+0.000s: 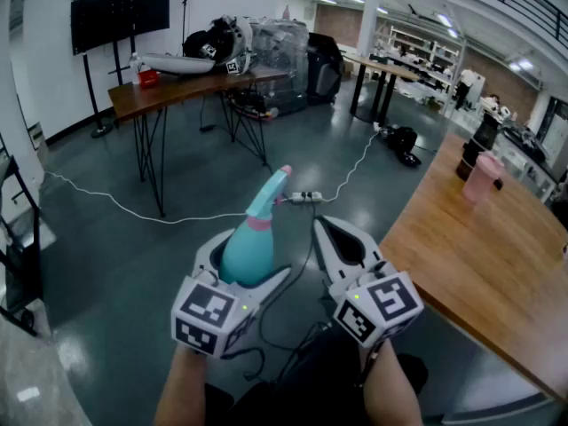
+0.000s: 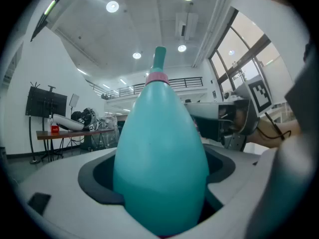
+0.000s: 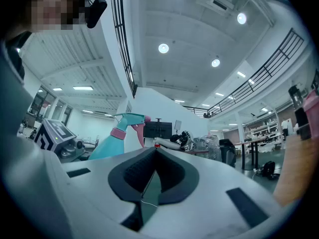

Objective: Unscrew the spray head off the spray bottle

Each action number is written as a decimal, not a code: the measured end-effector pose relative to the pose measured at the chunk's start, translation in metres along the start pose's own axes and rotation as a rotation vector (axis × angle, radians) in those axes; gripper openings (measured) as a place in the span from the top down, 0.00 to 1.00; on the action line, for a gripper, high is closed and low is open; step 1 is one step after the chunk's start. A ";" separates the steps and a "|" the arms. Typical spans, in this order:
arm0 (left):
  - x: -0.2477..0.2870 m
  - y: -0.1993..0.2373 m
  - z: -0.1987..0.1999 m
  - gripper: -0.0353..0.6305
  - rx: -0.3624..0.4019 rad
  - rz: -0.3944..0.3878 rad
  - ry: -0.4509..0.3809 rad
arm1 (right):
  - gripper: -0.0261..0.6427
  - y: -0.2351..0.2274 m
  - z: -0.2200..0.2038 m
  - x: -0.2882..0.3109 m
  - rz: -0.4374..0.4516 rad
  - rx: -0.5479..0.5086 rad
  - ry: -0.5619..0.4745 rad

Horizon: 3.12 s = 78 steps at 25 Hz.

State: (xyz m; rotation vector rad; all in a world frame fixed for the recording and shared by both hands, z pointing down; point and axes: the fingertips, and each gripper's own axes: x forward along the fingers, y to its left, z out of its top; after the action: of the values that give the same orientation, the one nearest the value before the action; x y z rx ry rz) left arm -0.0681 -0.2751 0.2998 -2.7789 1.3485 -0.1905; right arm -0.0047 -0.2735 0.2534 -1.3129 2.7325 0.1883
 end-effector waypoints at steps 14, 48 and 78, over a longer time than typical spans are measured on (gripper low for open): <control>0.003 -0.014 -0.020 0.26 0.015 -0.002 0.035 | 0.94 -0.005 -0.004 -0.010 0.011 0.055 0.017; 0.017 -0.093 -0.030 0.26 0.117 -0.117 0.071 | 0.75 0.035 0.019 -0.055 0.311 0.307 0.014; -0.035 -0.169 -0.034 0.27 0.124 -0.824 0.055 | 0.74 0.065 0.028 -0.113 0.840 0.276 -0.024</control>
State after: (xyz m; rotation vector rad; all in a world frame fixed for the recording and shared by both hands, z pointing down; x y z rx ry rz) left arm 0.0382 -0.1426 0.3468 -3.0403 0.1102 -0.3559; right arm 0.0159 -0.1419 0.2469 -0.0512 2.9585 -0.1123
